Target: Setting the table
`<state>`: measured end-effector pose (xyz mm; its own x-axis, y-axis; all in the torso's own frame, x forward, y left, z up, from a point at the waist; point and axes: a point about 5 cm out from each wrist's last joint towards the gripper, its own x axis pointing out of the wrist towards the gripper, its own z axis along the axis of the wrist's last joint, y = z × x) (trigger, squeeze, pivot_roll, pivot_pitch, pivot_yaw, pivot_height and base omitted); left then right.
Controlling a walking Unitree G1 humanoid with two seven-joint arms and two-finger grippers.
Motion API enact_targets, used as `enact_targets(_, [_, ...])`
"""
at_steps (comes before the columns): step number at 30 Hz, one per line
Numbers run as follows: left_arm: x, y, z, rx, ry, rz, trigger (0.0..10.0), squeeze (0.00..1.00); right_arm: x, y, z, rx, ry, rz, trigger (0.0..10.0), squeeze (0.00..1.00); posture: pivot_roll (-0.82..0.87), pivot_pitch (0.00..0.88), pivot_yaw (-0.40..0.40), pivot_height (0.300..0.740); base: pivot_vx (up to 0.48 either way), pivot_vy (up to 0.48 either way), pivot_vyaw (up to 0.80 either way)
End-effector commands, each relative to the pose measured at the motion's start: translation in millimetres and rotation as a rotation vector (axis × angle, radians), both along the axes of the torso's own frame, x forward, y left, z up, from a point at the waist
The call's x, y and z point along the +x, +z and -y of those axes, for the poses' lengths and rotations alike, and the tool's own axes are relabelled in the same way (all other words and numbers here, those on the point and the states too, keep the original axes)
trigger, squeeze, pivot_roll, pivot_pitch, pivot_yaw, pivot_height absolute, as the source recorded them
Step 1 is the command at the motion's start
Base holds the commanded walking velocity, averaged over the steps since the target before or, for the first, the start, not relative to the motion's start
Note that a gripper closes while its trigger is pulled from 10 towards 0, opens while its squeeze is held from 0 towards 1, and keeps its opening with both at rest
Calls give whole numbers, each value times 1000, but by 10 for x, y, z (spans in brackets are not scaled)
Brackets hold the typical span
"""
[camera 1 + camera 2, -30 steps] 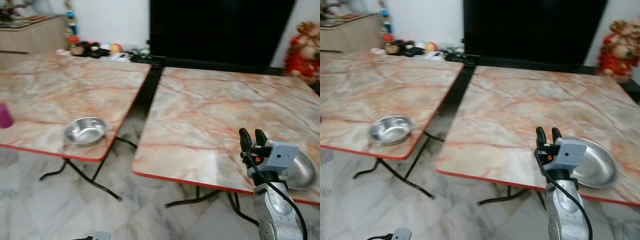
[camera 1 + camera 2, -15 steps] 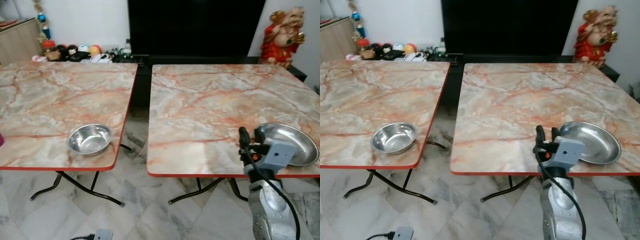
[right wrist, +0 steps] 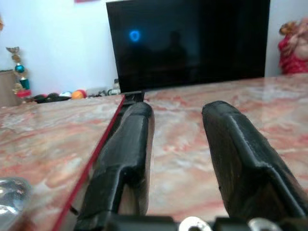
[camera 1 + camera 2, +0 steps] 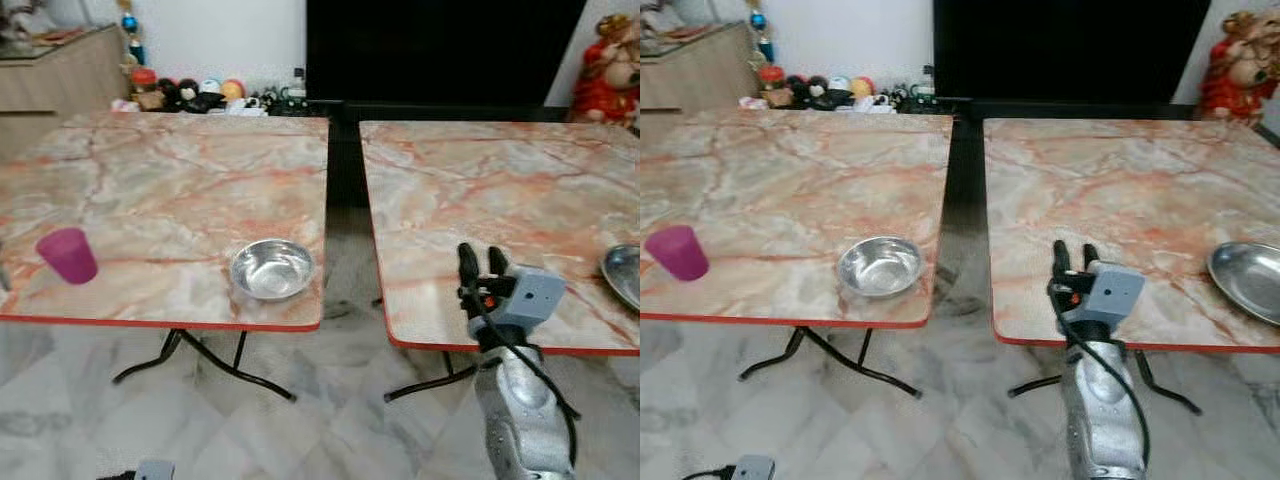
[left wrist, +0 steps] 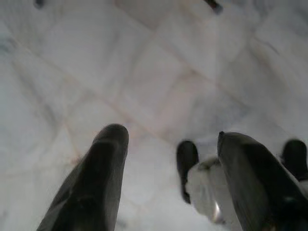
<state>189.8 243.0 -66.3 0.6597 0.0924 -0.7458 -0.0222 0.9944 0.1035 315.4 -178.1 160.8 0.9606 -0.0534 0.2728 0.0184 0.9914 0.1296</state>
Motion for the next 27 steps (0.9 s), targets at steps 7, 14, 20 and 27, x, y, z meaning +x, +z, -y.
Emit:
enact_targets(7, [-105,-45,-40,-3,22,-33,10000,0,24,29,-72,6,22,11,10000,0,-30,97,-4,740,0,480,0])
enact_targets(14, [-107,-43,-47,7,14,-31,10000,0,34,22,-115,12,31,9,10000,0,-26,98,-4,740,0,241,0])
enact_targets(20, [-100,-39,-35,-3,1,-24,10000,0,44,26,-137,13,38,13,10000,0,-26,95,-2,740,0,0,0])
enact_targets(27, [-85,-37,-14,12,-25,-24,10000,0,42,22,-136,11,37,13,10000,0,-24,92,-1,740,0,-329,0])
